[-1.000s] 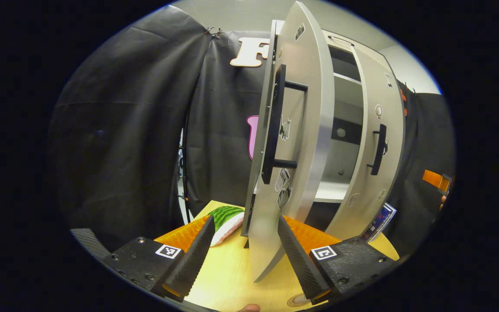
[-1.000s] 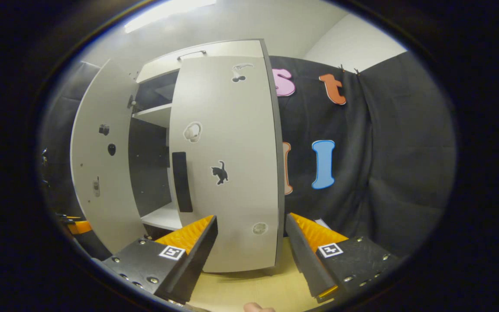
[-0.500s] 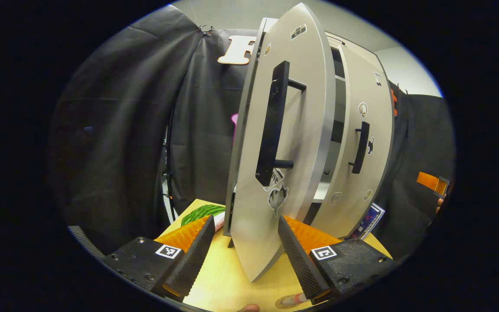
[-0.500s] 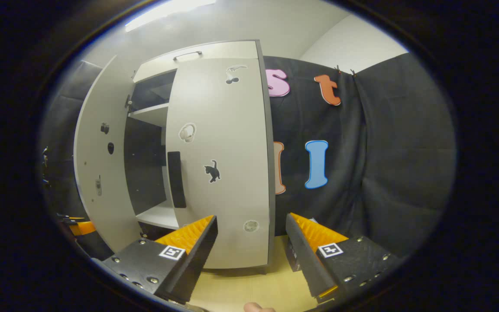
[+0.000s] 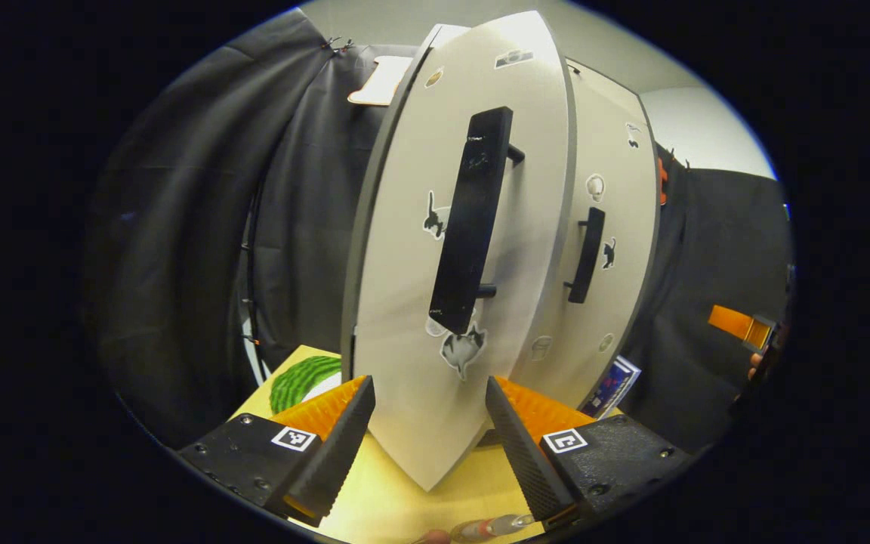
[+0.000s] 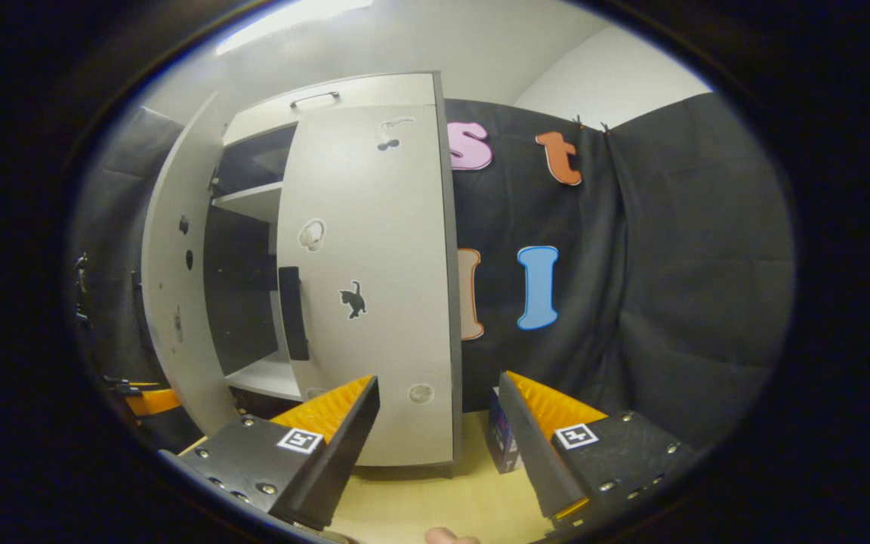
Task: Grasp the bottle in the cabinet with the left hand and place it on the coaster, then close the right door with the right hand and the left door with the left hand.
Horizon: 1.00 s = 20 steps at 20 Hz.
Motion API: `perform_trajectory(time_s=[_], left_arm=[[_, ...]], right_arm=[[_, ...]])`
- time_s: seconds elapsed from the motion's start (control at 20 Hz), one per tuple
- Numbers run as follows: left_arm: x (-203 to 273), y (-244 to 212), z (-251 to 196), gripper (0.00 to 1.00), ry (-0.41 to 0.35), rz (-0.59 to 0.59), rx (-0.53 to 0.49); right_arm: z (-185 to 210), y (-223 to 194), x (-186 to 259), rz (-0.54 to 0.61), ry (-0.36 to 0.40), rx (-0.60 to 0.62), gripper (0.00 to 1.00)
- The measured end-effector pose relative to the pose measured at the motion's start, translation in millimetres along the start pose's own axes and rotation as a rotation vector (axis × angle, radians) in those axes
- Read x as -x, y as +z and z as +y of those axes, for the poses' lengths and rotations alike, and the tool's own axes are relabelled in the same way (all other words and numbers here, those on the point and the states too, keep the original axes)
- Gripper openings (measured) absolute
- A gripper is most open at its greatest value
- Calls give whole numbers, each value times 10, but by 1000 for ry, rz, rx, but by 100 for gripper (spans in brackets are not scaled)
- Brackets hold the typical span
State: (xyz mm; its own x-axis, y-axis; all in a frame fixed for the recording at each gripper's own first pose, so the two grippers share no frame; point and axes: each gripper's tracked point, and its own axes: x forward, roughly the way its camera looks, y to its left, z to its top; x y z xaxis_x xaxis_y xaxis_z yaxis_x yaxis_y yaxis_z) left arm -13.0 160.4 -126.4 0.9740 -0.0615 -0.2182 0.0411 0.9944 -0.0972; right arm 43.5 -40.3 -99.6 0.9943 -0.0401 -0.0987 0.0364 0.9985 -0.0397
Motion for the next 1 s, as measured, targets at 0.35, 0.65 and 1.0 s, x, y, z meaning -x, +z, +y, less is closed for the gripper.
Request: perform_trajectory(time_s=[0.35, 0.65, 1.0], left_arm=[[-85, -89, -233, 94, -50, 20, -22], [-127, -120, -341, 94, -67, 24, -27], [-81, -161, -374, 94, -68, 24, -35]], right_arm=[[-143, -6, 50, 1, -30, 10, 96], [-262, -11, 73, 4, -51, 3, 96], [-313, -28, 106, 7, -55, 1, 96]])
